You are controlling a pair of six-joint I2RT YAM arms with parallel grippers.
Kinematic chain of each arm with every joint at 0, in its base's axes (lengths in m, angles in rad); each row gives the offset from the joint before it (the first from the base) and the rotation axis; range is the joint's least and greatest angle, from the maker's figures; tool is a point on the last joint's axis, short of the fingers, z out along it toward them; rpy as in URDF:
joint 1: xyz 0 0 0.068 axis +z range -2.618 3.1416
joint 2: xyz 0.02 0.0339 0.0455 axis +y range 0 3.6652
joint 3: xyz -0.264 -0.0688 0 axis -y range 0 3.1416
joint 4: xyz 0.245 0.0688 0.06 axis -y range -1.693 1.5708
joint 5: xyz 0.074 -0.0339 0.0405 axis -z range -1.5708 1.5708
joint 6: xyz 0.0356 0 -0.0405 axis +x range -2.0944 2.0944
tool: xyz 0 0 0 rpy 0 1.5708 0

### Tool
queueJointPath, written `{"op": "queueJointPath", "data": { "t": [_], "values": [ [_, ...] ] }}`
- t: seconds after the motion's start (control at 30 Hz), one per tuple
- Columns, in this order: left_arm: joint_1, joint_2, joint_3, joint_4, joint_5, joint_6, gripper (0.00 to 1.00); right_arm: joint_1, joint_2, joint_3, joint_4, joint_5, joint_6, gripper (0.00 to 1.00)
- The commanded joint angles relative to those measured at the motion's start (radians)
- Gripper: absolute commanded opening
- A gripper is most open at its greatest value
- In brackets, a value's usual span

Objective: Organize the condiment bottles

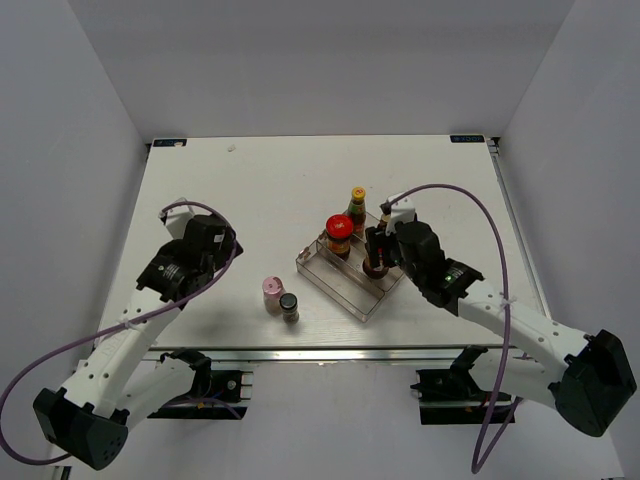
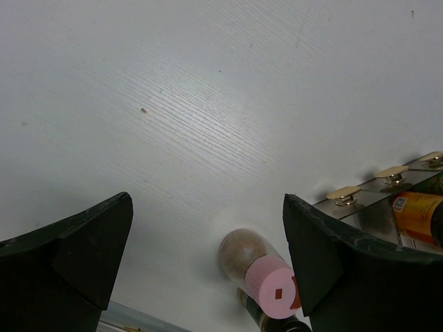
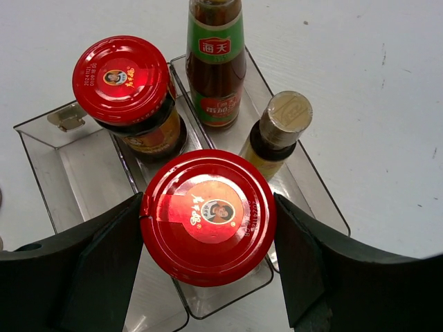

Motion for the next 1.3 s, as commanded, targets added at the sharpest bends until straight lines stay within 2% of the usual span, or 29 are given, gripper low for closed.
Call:
{"op": "queueJointPath", "data": {
  "t": [0.0, 0.13, 0.23, 0.37, 0.6, 0.7, 0.8, 0.87, 0.93, 0.97, 1.07, 1.2, 1.27],
  "values": [
    [0.001, -0.002, 0.008, 0.018, 0.018, 0.014, 0.98, -0.01, 0.014, 0.012, 0.21, 0.001, 0.009, 0.15],
    [0.001, -0.002, 0.01, 0.027, 0.036, 0.025, 0.98, -0.012, 0.055, 0.007, 0.232, -0.033, 0.004, 0.16],
    [0.001, -0.002, 0.011, 0.028, 0.055, 0.031, 0.98, -0.012, 0.071, -0.005, 0.242, -0.029, 0.015, 0.2],
    [0.001, -0.007, 0.01, 0.024, 0.061, 0.04, 0.98, -0.012, 0.068, -0.028, 0.242, -0.004, 0.02, 0.22],
    [0.001, -0.005, 0.011, 0.03, 0.075, 0.048, 0.98, -0.012, 0.081, -0.056, 0.25, -0.027, 0.024, 0.36],
    [0.001, -0.002, 0.016, 0.031, 0.089, 0.063, 0.98, -0.012, 0.086, -0.067, 0.261, -0.033, 0.036, 0.37],
    [0.001, 0.007, 0.033, 0.022, 0.105, 0.074, 0.98, -0.012, 0.084, -0.062, 0.256, -0.036, 0.053, 0.59],
    [0.001, 0.005, 0.033, 0.028, 0.137, 0.088, 0.98, -0.012, 0.08, -0.056, 0.238, -0.032, 0.064, 0.69],
    [0.001, 0.005, 0.034, 0.037, 0.165, 0.105, 0.98, -0.012, 0.072, -0.05, 0.224, -0.027, 0.067, 0.85],
    [0.001, 0.005, 0.037, 0.036, 0.182, 0.108, 0.98, -0.013, 0.058, -0.047, 0.221, -0.025, 0.069, 0.89],
    [0.001, 0.001, 0.045, 0.036, 0.245, 0.143, 0.98, -0.013, 0.026, -0.033, 0.19, -0.03, 0.067, 0.89],
    [0.001, -0.002, 0.048, 0.05, 0.465, 0.217, 0.98, -0.013, -0.024, -0.013, 0.14, -0.052, 0.069, 0.89],
    [0.001, 0.002, 0.043, 0.045, 0.51, 0.255, 0.98, -0.012, -0.061, -0.005, 0.117, -0.056, 0.075, 0.89]
  ]
}}
